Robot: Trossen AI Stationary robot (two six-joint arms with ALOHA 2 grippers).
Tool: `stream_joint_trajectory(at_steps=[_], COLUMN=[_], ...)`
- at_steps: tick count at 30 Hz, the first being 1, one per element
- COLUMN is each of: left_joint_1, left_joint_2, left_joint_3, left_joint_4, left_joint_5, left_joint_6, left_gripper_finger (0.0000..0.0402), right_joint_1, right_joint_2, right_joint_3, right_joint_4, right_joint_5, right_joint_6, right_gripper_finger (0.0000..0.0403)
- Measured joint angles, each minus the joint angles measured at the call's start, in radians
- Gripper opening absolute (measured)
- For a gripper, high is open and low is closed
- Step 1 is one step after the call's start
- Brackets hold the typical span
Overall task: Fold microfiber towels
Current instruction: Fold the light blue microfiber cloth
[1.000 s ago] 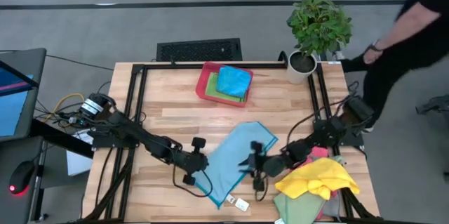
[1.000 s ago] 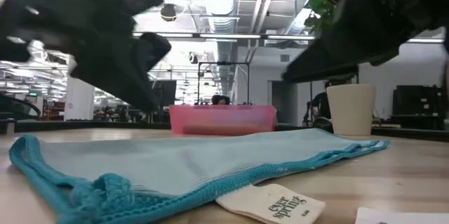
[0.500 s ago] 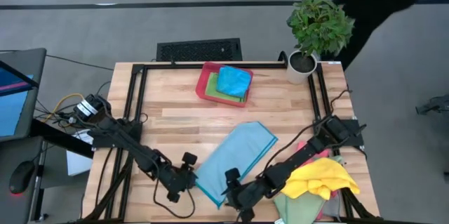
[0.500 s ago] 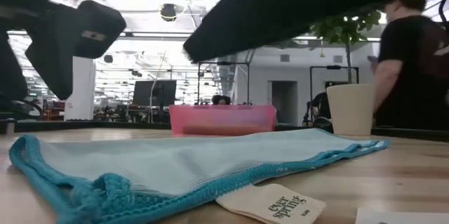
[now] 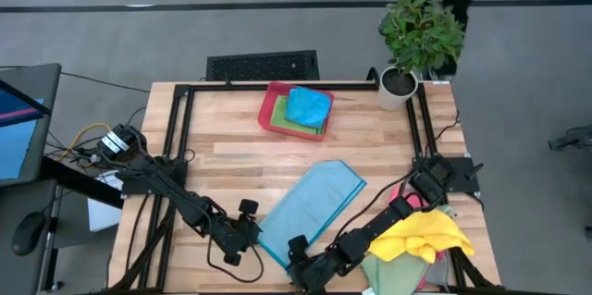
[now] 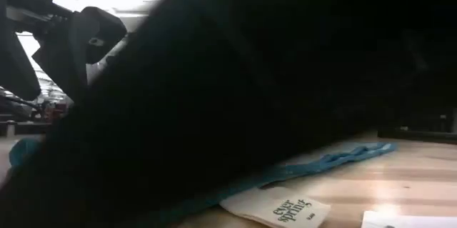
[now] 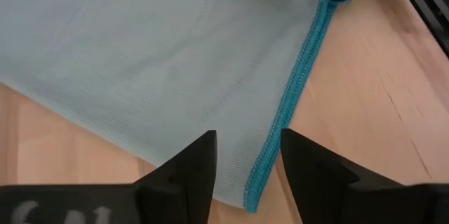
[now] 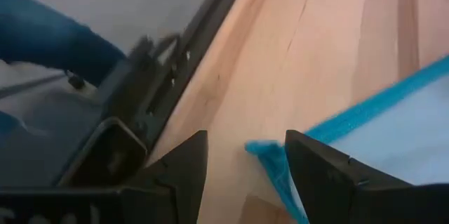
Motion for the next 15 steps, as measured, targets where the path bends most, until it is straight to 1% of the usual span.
stream_joint_trajectory(at_steps=[3,6,13,15], left_joint_1=[-0.003,-0.007,-0.008,-0.007], left_joint_2=[0.0,0.0,0.0,0.0], left_joint_3=[0.0,0.0,0.0,0.0], left_joint_4=[0.0,0.0,0.0,0.0], left_joint_5=[0.001,0.001,0.006,0.003], left_joint_6=[-0.022,-0.036,-0.055,-0.055], left_gripper_finger=[0.0153,0.0153,0.0153,0.0153], right_joint_1=[-0.006,-0.011,-0.001,-0.001], right_joint_2=[-0.004,-0.006,0.023,0.028], right_joint_3=[0.002,0.0,0.004,0.006], right_joint_4=[-0.03,-0.086,-0.072,-0.076], right_joint_5=[0.004,0.023,0.031,0.066], right_joint_6=[0.054,0.07,0.072,0.097], right_gripper_finger=[0.0219,0.0219,0.0209,0.0202])
